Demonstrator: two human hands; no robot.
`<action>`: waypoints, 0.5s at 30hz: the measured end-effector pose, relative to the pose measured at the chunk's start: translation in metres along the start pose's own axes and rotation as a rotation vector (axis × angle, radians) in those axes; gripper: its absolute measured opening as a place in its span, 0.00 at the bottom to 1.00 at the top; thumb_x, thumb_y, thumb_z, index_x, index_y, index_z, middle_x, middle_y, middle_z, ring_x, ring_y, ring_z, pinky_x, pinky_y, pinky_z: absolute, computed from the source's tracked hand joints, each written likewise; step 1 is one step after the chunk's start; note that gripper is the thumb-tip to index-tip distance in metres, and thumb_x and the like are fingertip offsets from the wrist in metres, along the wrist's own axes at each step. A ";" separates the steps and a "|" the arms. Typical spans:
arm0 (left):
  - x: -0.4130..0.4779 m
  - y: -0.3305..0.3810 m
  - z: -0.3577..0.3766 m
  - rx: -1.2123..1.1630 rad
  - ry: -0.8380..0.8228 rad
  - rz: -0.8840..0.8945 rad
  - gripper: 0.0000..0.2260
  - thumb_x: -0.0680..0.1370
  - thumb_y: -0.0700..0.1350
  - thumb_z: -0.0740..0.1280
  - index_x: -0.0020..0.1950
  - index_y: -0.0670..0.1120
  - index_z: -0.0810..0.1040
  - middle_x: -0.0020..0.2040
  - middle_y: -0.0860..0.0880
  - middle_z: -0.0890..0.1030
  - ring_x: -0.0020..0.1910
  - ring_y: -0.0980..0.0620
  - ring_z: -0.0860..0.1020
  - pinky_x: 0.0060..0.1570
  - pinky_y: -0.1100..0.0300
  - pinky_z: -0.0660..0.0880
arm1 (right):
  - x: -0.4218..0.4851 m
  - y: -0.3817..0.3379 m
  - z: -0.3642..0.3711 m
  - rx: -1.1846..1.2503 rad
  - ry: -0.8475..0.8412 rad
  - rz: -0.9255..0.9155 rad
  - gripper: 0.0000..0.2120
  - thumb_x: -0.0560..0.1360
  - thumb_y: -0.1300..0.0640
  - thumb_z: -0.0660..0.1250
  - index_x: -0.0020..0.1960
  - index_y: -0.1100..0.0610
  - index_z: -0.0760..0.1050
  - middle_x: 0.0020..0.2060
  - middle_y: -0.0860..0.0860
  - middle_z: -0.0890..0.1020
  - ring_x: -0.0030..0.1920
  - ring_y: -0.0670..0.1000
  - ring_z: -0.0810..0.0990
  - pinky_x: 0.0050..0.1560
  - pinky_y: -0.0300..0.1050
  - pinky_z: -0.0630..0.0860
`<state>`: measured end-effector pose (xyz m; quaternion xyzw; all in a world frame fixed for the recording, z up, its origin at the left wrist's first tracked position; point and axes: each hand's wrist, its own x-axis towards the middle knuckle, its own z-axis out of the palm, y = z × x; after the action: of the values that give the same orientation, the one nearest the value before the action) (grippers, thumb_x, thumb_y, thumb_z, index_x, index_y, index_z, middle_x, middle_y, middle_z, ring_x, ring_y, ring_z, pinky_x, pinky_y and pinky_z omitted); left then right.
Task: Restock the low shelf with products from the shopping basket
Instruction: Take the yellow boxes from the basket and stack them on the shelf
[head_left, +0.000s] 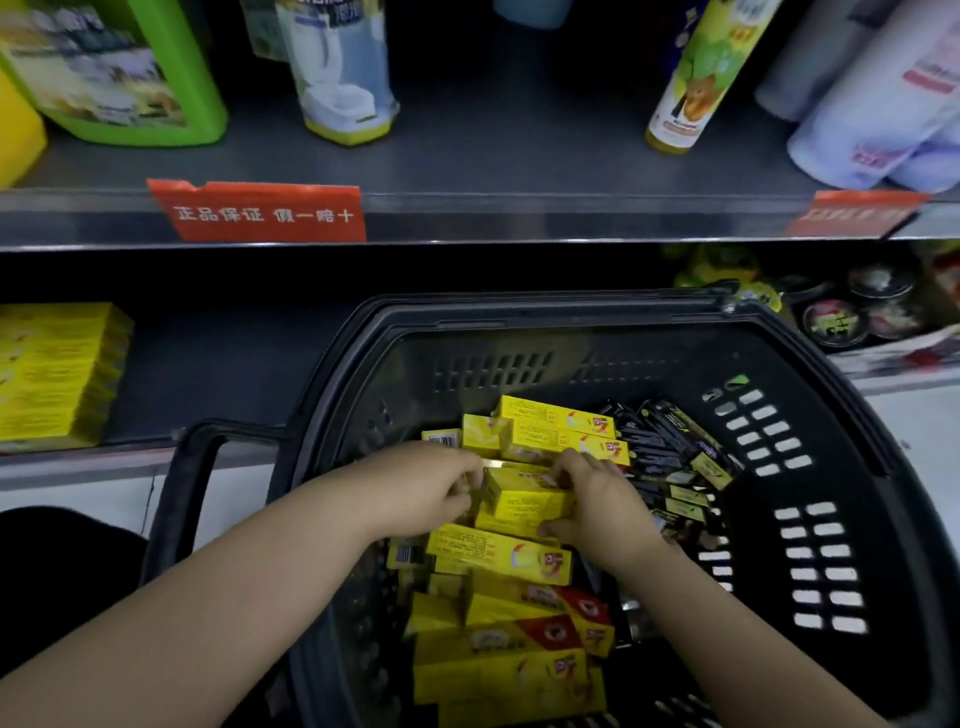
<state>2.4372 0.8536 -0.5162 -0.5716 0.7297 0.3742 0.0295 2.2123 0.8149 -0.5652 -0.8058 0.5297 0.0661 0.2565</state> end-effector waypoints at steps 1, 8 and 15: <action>0.001 -0.002 -0.001 0.005 0.013 0.000 0.09 0.78 0.46 0.61 0.57 0.52 0.75 0.50 0.55 0.81 0.39 0.59 0.74 0.34 0.65 0.67 | 0.001 -0.001 -0.003 0.006 -0.008 -0.003 0.25 0.63 0.46 0.76 0.54 0.48 0.68 0.50 0.46 0.72 0.54 0.52 0.71 0.49 0.44 0.67; 0.004 0.004 -0.011 -0.143 0.045 -0.026 0.21 0.79 0.59 0.55 0.53 0.44 0.77 0.50 0.47 0.81 0.48 0.48 0.79 0.50 0.53 0.75 | -0.011 -0.032 -0.024 0.537 0.132 0.004 0.20 0.74 0.47 0.67 0.31 0.53 0.62 0.27 0.46 0.63 0.29 0.46 0.61 0.31 0.40 0.59; 0.004 0.009 -0.020 -0.916 0.089 -0.092 0.23 0.73 0.58 0.63 0.63 0.48 0.70 0.54 0.49 0.82 0.52 0.53 0.81 0.52 0.57 0.78 | -0.027 -0.061 -0.031 0.907 0.032 -0.159 0.10 0.79 0.54 0.60 0.56 0.52 0.77 0.49 0.53 0.83 0.52 0.52 0.81 0.51 0.45 0.78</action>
<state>2.4361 0.8392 -0.4994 -0.5730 0.4634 0.6315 -0.2411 2.2493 0.8406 -0.5071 -0.6512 0.4454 -0.2048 0.5793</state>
